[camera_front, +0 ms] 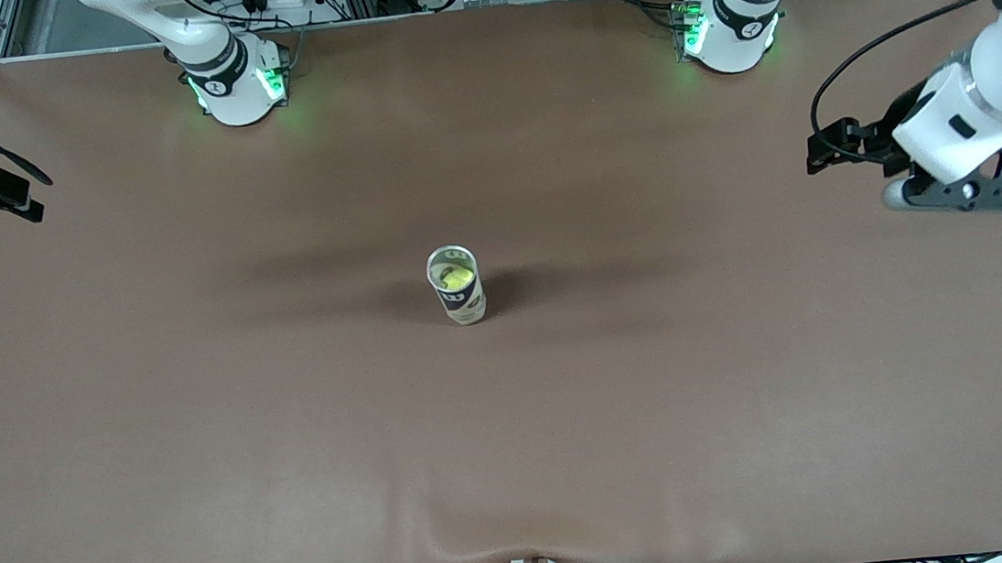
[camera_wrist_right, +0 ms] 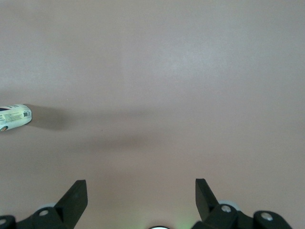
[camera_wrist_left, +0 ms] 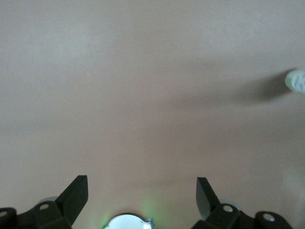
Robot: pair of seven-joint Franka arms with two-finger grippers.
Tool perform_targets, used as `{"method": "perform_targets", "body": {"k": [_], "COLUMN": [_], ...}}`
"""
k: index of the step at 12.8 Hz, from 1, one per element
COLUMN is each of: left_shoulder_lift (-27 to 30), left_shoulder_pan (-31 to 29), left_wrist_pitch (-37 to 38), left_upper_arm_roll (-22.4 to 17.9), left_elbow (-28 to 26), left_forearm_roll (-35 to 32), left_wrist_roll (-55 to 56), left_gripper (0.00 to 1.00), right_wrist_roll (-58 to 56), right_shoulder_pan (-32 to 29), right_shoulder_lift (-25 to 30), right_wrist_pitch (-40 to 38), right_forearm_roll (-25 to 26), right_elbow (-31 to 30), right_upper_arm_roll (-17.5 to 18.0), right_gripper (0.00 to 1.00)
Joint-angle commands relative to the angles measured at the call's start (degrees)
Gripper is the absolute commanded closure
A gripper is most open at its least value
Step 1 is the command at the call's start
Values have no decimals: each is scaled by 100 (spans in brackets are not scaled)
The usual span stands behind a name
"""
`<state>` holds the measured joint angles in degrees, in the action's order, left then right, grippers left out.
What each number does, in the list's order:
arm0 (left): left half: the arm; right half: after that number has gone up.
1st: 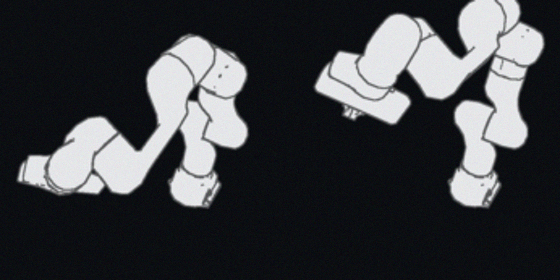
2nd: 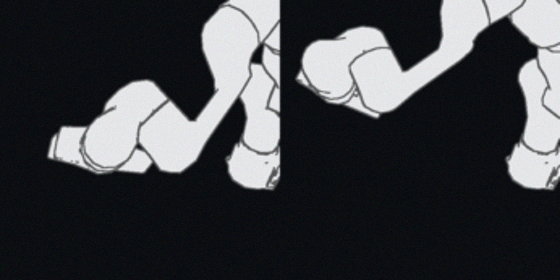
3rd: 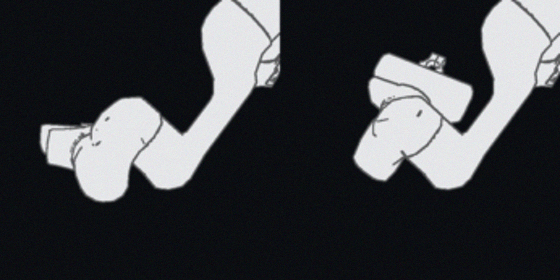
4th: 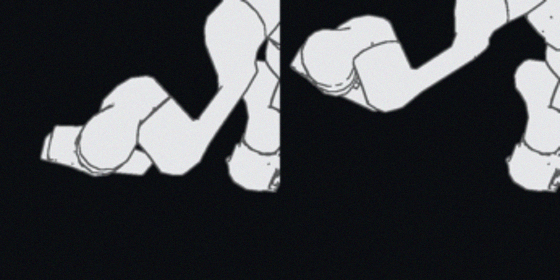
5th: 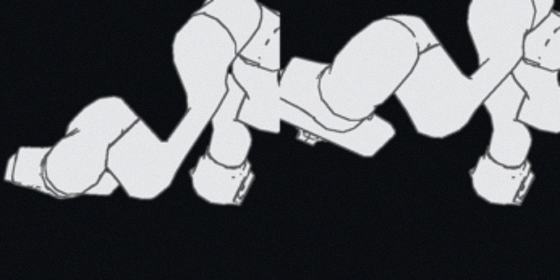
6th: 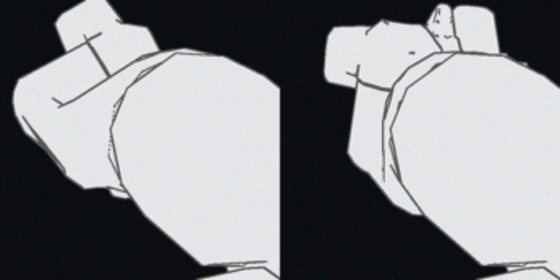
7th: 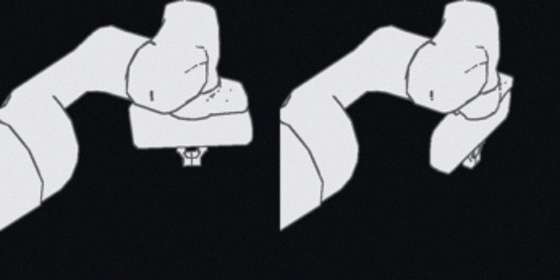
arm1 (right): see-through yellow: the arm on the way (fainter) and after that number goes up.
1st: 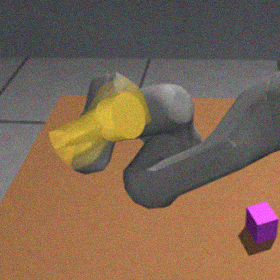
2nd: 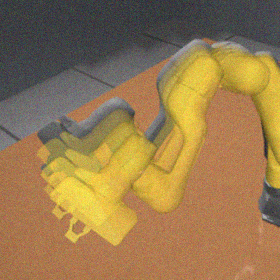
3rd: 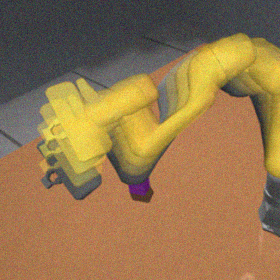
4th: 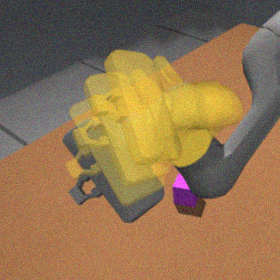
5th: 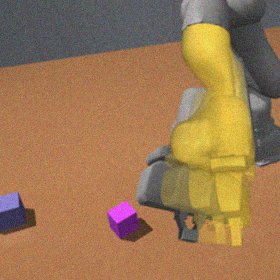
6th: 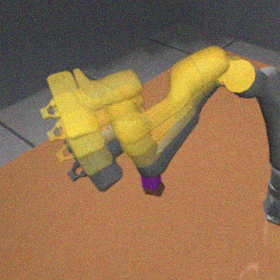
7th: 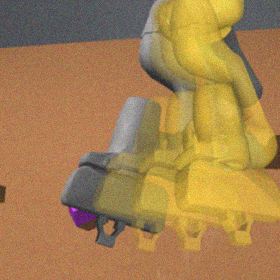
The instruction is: Insert tennis ball vertically with right arm
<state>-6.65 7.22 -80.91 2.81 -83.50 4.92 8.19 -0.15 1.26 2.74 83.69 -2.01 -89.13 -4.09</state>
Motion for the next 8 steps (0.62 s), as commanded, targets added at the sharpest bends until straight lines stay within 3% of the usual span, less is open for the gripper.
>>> {"method": "perform_targets", "body": {"k": [1, 4, 6, 8], "left_shoulder_lift": [286, 611, 726, 857], "left_shoulder_pan": [16, -72, -81, -133], "left_wrist_pitch": [137, 128, 119, 128], "left_upper_arm_roll": [52, -43, -429, -562], "left_elbow": [-61, -52, -61, -157], "left_forearm_roll": [-341, -351, -334, -298], "left_wrist_roll": [429, 350, 324, 324], "left_gripper": [0, 0, 0, 0], "right_wrist_roll": [-64, -73, -29, -29], "right_shoulder_pan": [-12, -21, -21, -21], "right_shoulder_lift": [42, 16, 16, 16], "right_wrist_pitch": [34, 42, 16, 16], "right_forearm_roll": [34, 95, 113, 122], "right_elbow": [-43, -25, -43, -43], "right_upper_arm_roll": [23, 23, 23, 23], "right_gripper": [0, 0, 0, 0]}}
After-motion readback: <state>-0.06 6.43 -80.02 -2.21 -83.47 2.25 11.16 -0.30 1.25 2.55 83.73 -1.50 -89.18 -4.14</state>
